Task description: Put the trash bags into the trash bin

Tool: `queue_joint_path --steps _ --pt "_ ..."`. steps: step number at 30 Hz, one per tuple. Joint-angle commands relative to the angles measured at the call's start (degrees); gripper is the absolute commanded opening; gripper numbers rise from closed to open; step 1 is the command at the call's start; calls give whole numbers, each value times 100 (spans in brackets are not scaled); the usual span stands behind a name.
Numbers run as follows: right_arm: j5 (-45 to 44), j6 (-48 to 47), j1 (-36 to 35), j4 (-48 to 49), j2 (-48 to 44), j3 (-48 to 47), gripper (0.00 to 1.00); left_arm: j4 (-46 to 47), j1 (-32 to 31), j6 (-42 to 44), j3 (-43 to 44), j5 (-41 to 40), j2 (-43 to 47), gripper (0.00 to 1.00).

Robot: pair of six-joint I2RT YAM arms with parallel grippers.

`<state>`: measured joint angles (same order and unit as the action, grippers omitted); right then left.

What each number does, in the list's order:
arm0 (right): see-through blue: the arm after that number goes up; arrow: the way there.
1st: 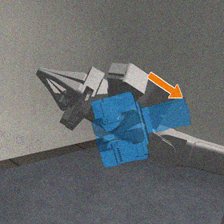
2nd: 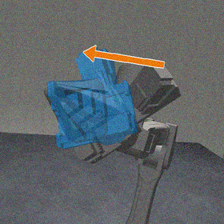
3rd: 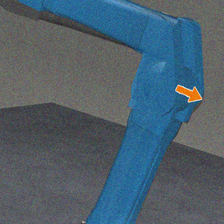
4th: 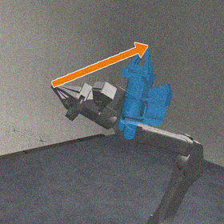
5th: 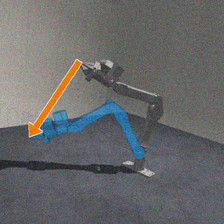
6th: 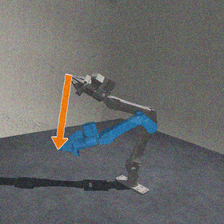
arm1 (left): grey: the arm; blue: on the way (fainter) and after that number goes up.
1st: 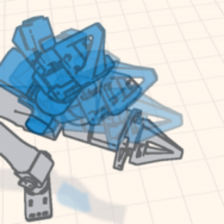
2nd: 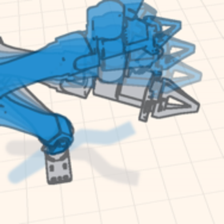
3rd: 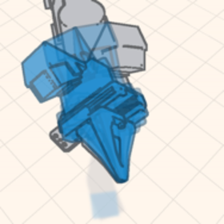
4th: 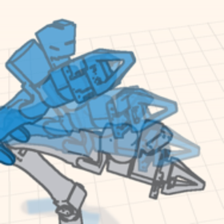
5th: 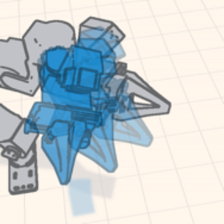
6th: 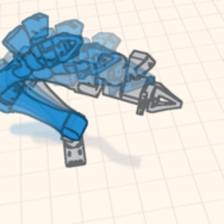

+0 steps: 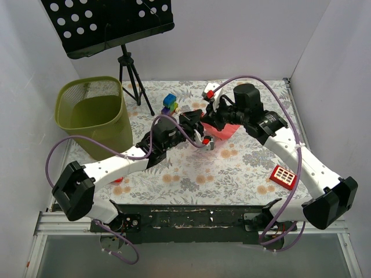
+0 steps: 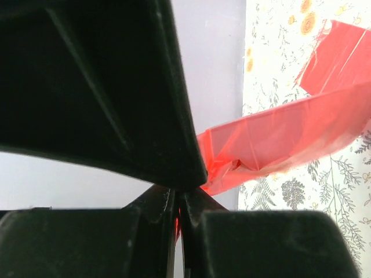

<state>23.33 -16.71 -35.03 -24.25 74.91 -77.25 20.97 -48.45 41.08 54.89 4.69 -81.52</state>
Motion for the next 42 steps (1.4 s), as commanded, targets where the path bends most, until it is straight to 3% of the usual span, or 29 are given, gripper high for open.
queue_joint_path --steps 1,8,17,29,38,42 --pt "-39 -367 -57 482 163 140 1 21 -51 -21 -101 559 566 0" --pt "-110 -579 22 509 375 -9 1 -269 -51 -56 -189 516 655 0" --pt "111 -297 4 254 103 -528 1 -445 -42 -153 -154 -205 197 0" --pt "-75 -807 163 413 243 325 1 -181 -42 -249 39 76 435 0" --pt "242 -193 163 421 199 -386 1 -489 -42 -408 -171 -249 329 0" --pt "31 -455 180 456 374 -458 1 -427 -51 -443 -234 58 619 0"
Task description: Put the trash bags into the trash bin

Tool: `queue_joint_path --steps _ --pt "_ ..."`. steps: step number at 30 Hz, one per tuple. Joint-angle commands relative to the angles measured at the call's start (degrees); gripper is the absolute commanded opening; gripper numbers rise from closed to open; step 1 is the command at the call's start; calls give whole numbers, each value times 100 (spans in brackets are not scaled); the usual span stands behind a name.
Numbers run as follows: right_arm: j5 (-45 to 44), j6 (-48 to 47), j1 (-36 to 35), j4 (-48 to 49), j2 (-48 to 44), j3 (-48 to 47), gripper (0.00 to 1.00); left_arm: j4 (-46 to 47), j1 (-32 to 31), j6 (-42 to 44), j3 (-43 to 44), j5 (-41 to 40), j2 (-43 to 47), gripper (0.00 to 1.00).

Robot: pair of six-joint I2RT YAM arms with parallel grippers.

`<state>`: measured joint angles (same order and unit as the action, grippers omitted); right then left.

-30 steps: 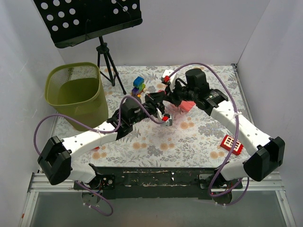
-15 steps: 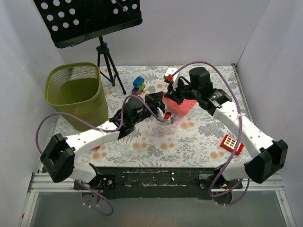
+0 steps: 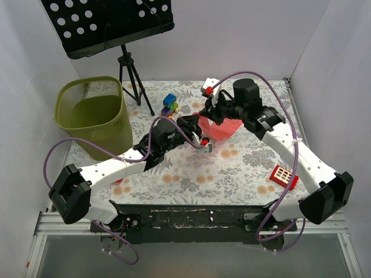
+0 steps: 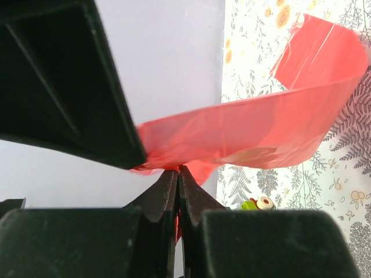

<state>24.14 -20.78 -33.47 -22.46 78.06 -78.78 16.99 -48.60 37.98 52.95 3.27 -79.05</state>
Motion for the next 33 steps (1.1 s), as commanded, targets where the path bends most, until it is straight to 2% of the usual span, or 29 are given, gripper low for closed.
queue_joint_path --steps 1,7,16,17,19,20,21,24,27,33 --pt "-76 -136 34 294 121 -243 1 -21 -36 -133 5 244 407 0" --pt "205 -24 -1 207 245 -234 1 190 -36 -53 233 43 180 0" --pt "-33 109 51 -293 -449 3 1 656 -36 -159 251 -239 3 0" --pt "3 109 86 -425 -537 21 6 665 -36 -168 234 -239 55 0" --pt "256 48 244 -653 -739 56 32 691 -36 -194 155 -178 187 0" --pt "449 -22 323 -811 -809 30 41 709 -36 -203 93 -134 266 0" --pt "599 -84 420 -987 -836 -92 46 718 -36 -186 32 -55 319 0" --pt "1345 -67 867 -1427 -872 -592 52 779 -36 -159 -188 191 547 0" --pt "1856 29 1158 -1455 -863 -936 53 937 -36 -45 -399 437 715 0" --pt "1963 380 1212 -841 -468 -1122 49 1095 -27 157 -733 1026 1057 0"
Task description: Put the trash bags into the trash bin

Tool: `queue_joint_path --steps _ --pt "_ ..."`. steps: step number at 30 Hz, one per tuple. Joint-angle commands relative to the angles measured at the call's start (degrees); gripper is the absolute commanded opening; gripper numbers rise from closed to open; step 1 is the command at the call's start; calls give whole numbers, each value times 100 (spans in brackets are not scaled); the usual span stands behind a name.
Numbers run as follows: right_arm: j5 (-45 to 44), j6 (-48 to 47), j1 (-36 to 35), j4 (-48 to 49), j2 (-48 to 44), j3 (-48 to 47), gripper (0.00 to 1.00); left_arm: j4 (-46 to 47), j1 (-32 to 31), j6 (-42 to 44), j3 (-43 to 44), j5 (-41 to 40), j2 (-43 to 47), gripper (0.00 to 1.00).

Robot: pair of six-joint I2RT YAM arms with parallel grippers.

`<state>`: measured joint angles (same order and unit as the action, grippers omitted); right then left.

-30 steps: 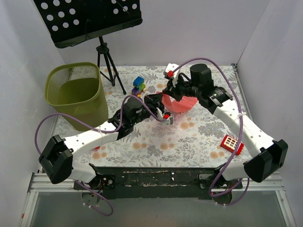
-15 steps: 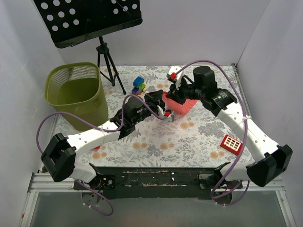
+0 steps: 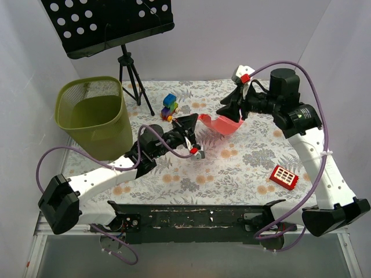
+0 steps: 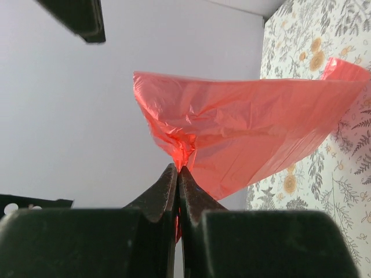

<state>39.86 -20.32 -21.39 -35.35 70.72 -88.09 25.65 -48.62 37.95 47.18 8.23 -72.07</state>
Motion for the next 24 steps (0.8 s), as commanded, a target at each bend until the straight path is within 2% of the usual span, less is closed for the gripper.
queue_joint_path --steps 1,6,10,24 --pt "452 518 3 572 389 -225 49 239 -25 177 -182 574 378 0" --pt "857 687 -172 477 961 -428 45 414 -25 221 -226 583 422 0" --pt "988 722 -366 485 909 -173 42 459 -25 221 -271 575 448 0" --pt "1279 1592 -410 573 821 204 48 590 -25 283 -350 592 484 0"
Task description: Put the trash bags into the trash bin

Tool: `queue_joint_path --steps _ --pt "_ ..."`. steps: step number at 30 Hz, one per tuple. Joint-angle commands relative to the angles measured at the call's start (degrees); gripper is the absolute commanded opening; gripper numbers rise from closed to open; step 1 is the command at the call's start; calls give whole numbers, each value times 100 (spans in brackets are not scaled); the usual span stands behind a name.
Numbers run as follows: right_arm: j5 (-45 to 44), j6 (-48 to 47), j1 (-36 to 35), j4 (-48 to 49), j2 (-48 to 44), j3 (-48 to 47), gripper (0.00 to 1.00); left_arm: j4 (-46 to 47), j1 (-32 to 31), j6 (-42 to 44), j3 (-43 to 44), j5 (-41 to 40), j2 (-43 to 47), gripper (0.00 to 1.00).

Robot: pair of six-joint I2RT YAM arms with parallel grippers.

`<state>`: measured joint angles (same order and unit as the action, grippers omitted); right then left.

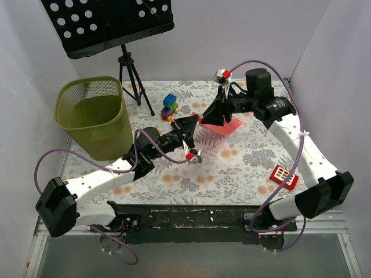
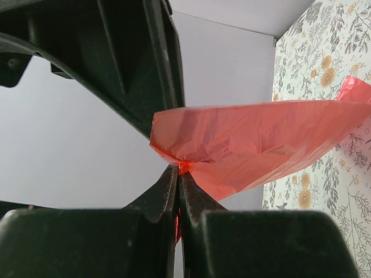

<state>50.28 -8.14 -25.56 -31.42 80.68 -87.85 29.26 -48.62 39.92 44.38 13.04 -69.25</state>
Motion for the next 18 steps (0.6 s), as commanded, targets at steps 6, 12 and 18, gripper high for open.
queue_joint_path --steps 6,12,18 --pt "438 1129 112 627 -71 286 51 169 -25 112 -105 146 246 0" --pt "1263 1465 341 1093 70 286 52 -51 -25 218 -79 243 325 0" --pt "1204 166 394 822 -149 321 52 -183 -16 297 -61 322 360 0"
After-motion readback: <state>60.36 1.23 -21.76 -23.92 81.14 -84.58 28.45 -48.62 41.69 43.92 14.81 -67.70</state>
